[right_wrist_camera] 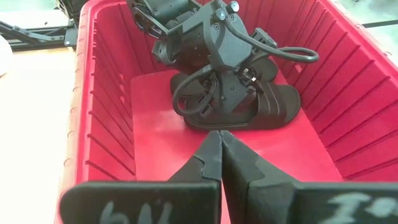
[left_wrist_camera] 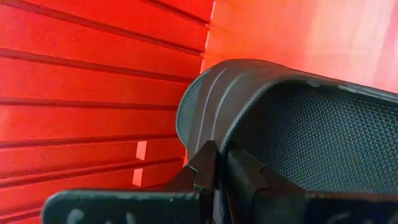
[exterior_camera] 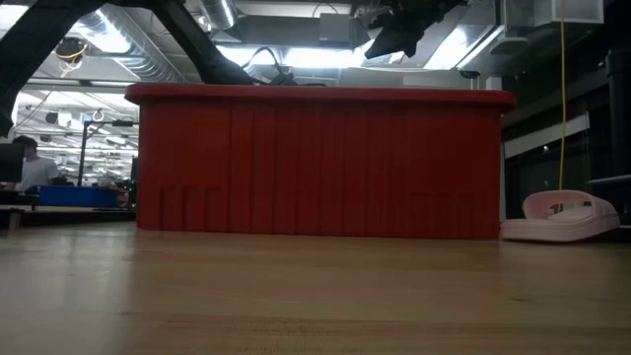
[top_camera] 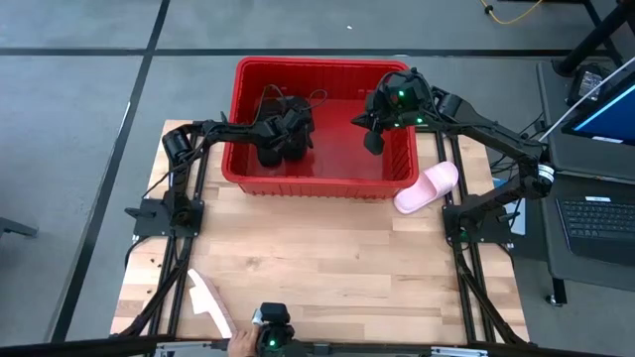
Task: Pick and place slides into bin
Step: Put the black slide into the red bin
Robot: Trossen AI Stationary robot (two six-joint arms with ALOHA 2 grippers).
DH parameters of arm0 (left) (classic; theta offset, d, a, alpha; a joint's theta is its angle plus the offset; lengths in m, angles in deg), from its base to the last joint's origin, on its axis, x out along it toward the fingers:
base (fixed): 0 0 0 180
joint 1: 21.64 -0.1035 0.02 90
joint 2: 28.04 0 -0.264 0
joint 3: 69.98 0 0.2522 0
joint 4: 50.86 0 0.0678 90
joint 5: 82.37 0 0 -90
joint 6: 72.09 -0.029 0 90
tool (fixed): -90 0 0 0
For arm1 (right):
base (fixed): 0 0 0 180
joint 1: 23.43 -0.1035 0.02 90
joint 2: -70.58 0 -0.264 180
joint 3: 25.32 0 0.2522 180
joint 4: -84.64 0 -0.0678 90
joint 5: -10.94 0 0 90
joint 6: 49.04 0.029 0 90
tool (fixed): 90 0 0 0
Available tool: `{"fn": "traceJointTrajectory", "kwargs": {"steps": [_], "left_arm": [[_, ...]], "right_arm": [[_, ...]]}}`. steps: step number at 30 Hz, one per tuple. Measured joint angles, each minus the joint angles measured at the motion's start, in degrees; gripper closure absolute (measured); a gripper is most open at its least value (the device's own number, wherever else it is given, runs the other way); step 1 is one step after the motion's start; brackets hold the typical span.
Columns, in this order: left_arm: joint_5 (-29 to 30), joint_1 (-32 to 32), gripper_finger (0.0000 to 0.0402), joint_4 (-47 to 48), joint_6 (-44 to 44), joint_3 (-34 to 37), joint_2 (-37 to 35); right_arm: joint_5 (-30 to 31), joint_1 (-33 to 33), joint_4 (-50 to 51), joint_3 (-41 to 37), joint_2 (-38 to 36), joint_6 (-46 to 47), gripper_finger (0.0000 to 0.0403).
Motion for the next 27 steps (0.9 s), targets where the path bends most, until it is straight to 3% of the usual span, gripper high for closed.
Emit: {"fn": "traceJointTrajectory", "kwargs": {"steps": [12,27], "left_arm": [[-1.72,0.0,0.0379,0.06,0.02,0.0,-0.02],[-0.87,0.02,0.0301,0.96,0.02,0.0,-0.11]], "right_arm": [[0.0,0.0,0.03,0.0,0.0,-0.02,0.0399],[0.0,0.0,0.56,0.0,0.0,-1.4,0.0399]]}}
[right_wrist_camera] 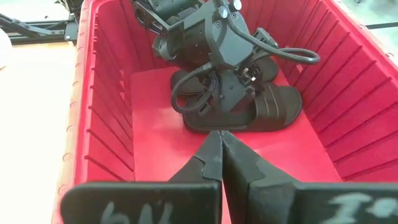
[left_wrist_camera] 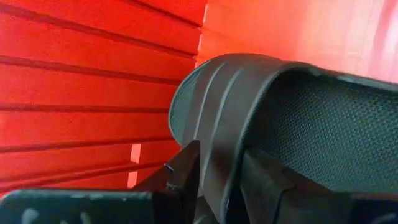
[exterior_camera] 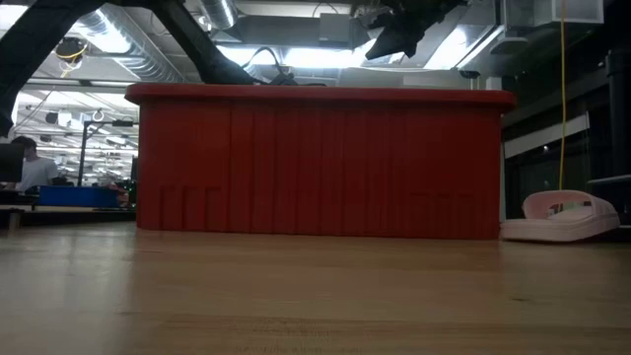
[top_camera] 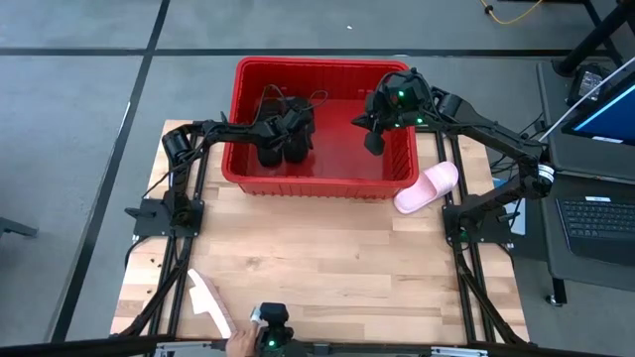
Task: Pick and place slides into bin
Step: Put the black slide into the red bin, then put the pink slide into the red bin
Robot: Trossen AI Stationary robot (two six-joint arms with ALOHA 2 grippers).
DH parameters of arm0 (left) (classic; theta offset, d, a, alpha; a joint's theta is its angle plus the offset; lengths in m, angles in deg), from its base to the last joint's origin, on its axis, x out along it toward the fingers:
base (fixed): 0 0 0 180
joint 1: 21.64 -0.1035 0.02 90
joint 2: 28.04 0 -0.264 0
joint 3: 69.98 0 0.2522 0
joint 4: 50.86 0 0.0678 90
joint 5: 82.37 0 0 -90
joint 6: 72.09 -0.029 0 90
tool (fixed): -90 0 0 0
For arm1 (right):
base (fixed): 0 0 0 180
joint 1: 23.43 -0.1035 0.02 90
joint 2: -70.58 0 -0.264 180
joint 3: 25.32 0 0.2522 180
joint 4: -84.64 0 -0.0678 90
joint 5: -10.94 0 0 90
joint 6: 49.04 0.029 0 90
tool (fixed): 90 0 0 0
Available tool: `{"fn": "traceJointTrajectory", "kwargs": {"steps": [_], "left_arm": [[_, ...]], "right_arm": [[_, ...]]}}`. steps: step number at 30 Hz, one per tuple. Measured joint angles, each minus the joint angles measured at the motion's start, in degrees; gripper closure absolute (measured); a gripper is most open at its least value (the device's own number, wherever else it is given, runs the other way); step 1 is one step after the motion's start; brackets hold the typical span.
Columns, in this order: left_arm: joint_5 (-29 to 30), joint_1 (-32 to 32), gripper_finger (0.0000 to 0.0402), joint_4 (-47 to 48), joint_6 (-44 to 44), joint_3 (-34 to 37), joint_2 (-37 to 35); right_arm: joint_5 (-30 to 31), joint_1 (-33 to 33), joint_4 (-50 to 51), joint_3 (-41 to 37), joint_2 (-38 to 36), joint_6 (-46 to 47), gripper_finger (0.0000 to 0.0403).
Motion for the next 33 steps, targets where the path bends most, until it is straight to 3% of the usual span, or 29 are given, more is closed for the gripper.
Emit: {"fn": "traceJointTrajectory", "kwargs": {"steps": [15,25,33], "left_arm": [[-3.63,0.09,0.0289,4.02,0.05,0.0,-4.91],[-6.39,0.71,0.0289,14.27,0.5,-0.07,-10.59],[-6.32,2.95,0.029,22.17,6.65,0.0,-14.64]], "right_arm": [[-0.47,0.02,0.42,0.0,0.0,-1.48,0.0399],[-1.62,0.02,0.42,0.0,0.0,-1.5,0.0398],[-2.76,0.02,0.44,0.0,0.0,-1.5,0.0398]]}}
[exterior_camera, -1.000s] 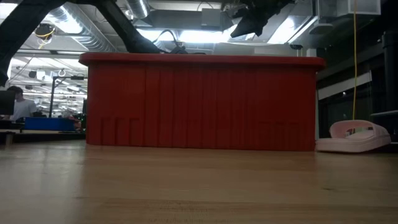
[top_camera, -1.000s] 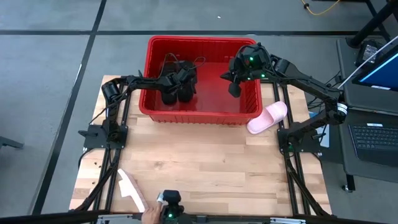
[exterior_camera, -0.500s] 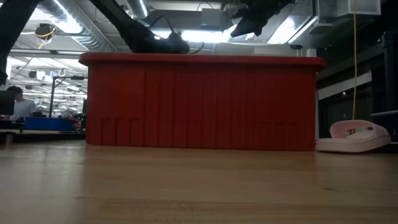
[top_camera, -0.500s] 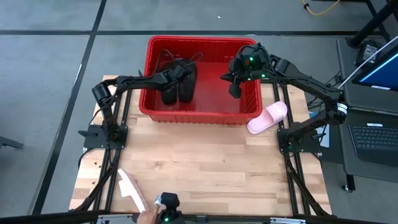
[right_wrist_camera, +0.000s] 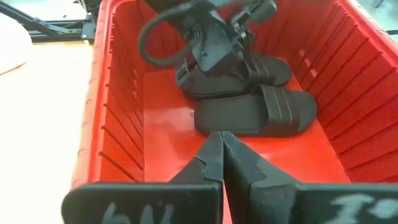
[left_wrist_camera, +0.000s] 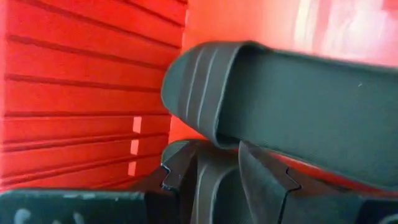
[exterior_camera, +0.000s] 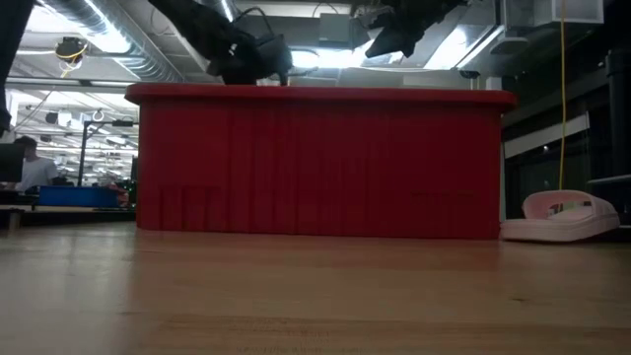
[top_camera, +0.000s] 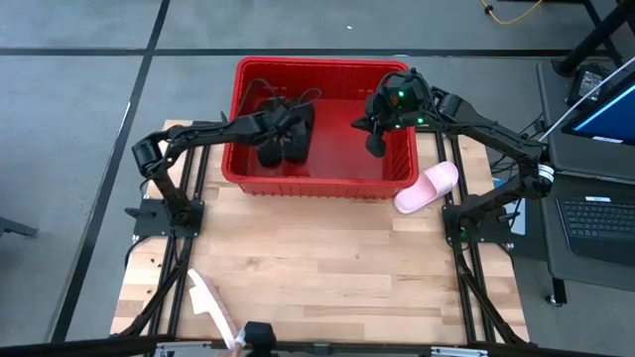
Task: Pick and place slides into bin
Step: Put the pink slide into the red bin
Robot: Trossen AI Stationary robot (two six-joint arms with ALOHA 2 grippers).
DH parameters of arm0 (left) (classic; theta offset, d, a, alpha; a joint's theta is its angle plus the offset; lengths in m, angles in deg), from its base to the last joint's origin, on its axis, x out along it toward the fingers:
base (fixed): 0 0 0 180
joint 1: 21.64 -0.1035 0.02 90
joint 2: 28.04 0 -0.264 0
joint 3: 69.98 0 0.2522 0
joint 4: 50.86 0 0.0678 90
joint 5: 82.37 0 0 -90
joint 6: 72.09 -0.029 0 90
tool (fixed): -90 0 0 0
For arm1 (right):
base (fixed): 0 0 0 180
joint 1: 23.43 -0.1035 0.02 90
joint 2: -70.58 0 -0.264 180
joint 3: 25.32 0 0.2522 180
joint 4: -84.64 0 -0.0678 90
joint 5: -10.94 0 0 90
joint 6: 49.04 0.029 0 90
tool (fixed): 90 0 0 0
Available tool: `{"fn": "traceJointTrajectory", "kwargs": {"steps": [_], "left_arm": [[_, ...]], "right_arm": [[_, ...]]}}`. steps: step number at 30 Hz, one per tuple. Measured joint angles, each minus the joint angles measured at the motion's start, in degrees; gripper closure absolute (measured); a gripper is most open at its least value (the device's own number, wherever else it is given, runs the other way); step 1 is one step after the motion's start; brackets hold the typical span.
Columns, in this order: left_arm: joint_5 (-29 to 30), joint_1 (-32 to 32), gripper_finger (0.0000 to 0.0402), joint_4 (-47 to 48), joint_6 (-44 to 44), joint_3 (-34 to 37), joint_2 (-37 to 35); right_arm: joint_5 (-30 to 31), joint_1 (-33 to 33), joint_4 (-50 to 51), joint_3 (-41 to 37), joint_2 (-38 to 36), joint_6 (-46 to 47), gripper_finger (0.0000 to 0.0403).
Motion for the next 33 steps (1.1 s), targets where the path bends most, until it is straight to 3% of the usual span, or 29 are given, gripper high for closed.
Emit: {"fn": "traceJointTrajectory", "kwargs": {"steps": [10,19,22,25,33], "left_arm": [[-1.39,6.85,0.0306,0.08,0.98,0.0,-11.07],[-1.79,16.59,0.0373,3.16,1.07,0.0,-23.42],[-5.1,19.21,0.0396,6.19,2.22,0.0,-26.98],[-7.98,20.98,0.0399,8.39,5.32,0.0,-29.65],[-8.23,23.12,0.04,13.69,10.9,0.0,-32.43]], "right_arm": [[-0.22,0.0,-0.13,0.0,0.0,-2.87,0.0398],[-0.28,0.0,-0.13,0.0,0.0,-3.69,0.0398],[-0.3,0.0,-0.13,0.0,0.0,-3.69,0.0398],[-0.33,0.0,-0.13,0.0,0.0,-3.87,0.0398],[-0.33,-1.84,-0.15,0.0,0.0,-4.24,0.0398]]}}
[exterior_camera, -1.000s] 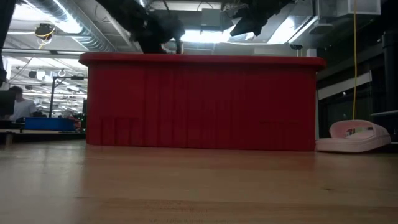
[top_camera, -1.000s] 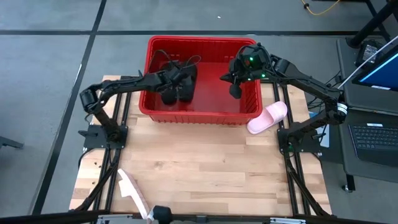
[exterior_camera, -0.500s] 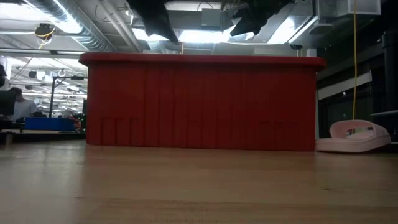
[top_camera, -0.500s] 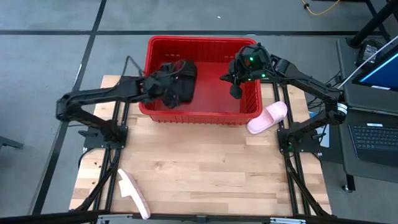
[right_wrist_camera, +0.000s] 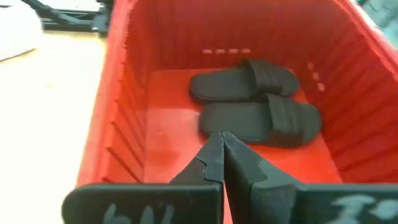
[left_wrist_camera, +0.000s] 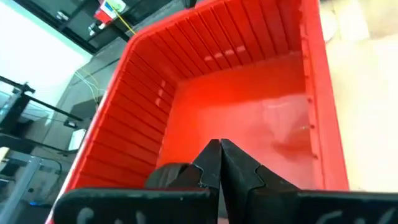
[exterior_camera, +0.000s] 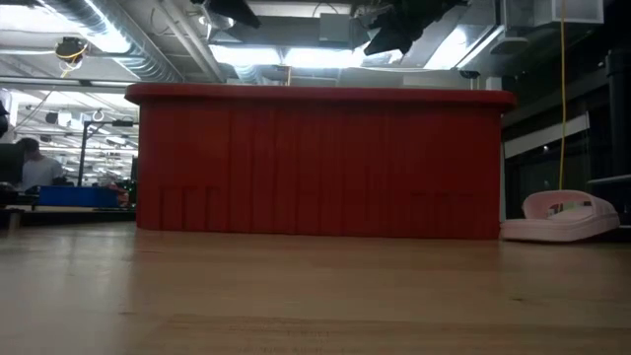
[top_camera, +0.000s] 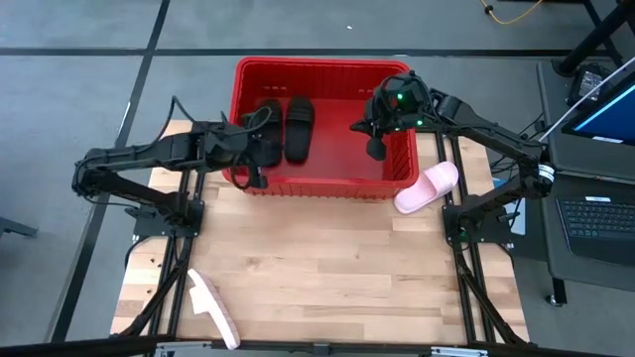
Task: Pick and place slides into bin
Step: Put the pink slide into the red bin
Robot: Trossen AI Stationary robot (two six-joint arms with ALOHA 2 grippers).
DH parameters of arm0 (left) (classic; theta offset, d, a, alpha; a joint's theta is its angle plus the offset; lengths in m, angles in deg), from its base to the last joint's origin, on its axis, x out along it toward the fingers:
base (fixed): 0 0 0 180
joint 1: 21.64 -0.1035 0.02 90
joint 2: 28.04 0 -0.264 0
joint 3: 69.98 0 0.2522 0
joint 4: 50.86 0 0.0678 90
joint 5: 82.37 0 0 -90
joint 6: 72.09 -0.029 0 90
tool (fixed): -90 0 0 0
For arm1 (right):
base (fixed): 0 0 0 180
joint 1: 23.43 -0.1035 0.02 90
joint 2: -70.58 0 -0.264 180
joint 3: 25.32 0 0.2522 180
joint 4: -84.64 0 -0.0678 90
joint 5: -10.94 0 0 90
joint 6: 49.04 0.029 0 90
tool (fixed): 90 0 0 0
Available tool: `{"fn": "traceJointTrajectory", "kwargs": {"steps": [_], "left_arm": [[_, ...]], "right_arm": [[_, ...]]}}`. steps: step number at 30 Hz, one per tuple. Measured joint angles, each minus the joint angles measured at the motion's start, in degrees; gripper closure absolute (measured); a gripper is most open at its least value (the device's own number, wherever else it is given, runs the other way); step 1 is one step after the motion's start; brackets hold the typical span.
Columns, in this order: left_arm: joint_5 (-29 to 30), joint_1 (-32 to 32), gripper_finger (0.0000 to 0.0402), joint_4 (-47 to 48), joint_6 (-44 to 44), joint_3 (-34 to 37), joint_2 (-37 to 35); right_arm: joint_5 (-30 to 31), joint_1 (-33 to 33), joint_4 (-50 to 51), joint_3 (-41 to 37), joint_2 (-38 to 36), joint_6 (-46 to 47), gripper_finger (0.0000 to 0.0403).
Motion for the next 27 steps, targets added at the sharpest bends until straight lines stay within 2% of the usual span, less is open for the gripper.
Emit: {"fn": "traceJointTrajectory", "kwargs": {"steps": [6,11,16,19,27], "left_arm": [[-1.5,1.4,0.04,7.06,-4.25,0.0,-0.01],[-9.24,3.32,0.04,9.98,-4.08,0.0,-0.01],[-14.87,6.31,0.04,10.56,-4.05,0.0,-0.66],[-16.87,9.0,0.04,11.45,-3.94,0.0,-1.54],[-16.89,18.99,0.0401,16.78,2.47,0.0,-4.28]], "right_arm": [[-0.02,-5.99,-0.46,0.0,0.0,0.0,0.0398],[0.06,-12.62,-3.61,0.0,-0.02,0.25,0.0398],[0.81,-18.68,-9.39,0.0,-0.04,4.74,0.0398],[5.56,-22.59,-9.31,0.0,-0.04,7.93,0.0398],[19.74,-34.58,-8.72,0.0,-0.04,14.93,0.0398]]}}
